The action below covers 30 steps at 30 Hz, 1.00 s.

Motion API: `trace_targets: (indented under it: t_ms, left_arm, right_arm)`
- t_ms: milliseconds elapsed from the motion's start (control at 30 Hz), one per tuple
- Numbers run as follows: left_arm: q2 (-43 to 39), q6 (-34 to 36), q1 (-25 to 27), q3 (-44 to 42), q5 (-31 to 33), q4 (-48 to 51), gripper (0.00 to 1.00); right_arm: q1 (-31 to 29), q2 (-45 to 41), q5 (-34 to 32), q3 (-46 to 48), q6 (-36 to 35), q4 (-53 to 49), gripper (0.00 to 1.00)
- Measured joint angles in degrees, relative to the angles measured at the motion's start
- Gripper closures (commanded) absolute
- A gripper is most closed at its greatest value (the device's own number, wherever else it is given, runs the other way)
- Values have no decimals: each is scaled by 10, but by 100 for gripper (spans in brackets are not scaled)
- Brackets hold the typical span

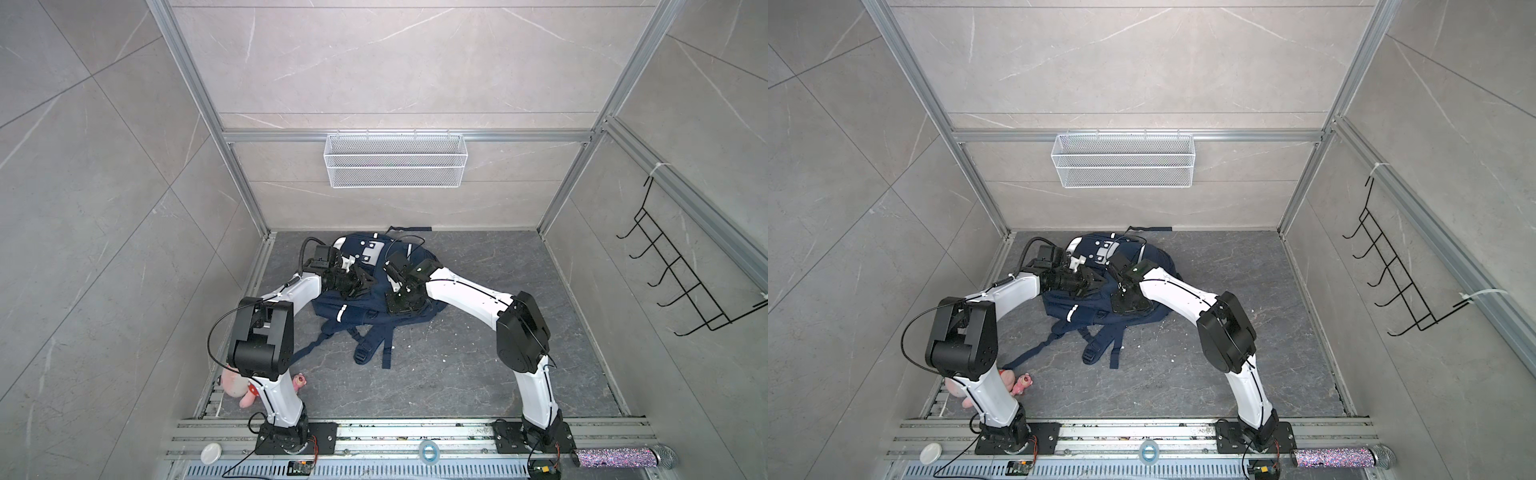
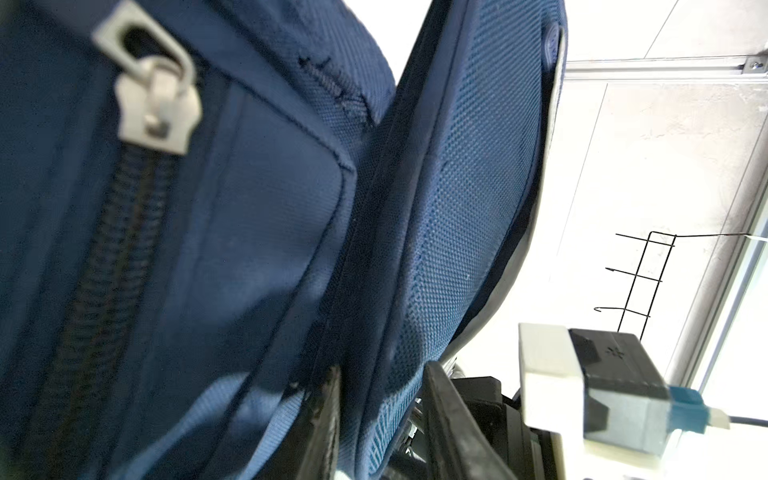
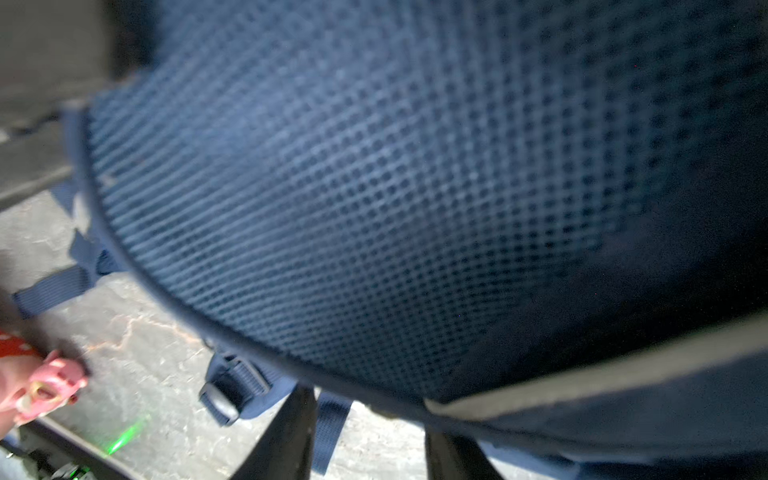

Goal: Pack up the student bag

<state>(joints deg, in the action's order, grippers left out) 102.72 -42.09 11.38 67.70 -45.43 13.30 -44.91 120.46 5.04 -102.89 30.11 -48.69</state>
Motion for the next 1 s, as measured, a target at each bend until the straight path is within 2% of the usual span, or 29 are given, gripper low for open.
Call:
trace_targets:
  t_ms: [267,300,400,467,667,767,800,933,1000]
  left_arm:
    - [0,0,8,-7,-2,-13,68]
    - [0,0,9,-7,-2,-14,68]
    - [0,0,12,-7,-2,-16,68]
    - [0,0,13,-7,-3,-16,69]
    - [0,-1,14,-9,-3,-15,71]
    - [-1,1,14,-11,-5,-14,71]
    - [-1,2,14,-12,-5,-14,70]
    - [-5,7,14,-12,-12,-7,62]
    - [-7,10,14,-12,-15,-4,54]
  right_arm:
    - [-1,2,-38,2,18,-3,73]
    - [-1,2,-43,3,19,-3,72]
    - [-1,2,-50,10,24,8,62]
    - [-1,2,-52,17,29,19,62]
    - [-1,2,-64,37,43,43,69]
    - [-2,2,-73,43,48,49,79]
    - [-2,2,-77,45,49,49,84]
    - [-2,-2,-84,59,49,66,91]
    - [-3,-11,-86,75,48,81,94]
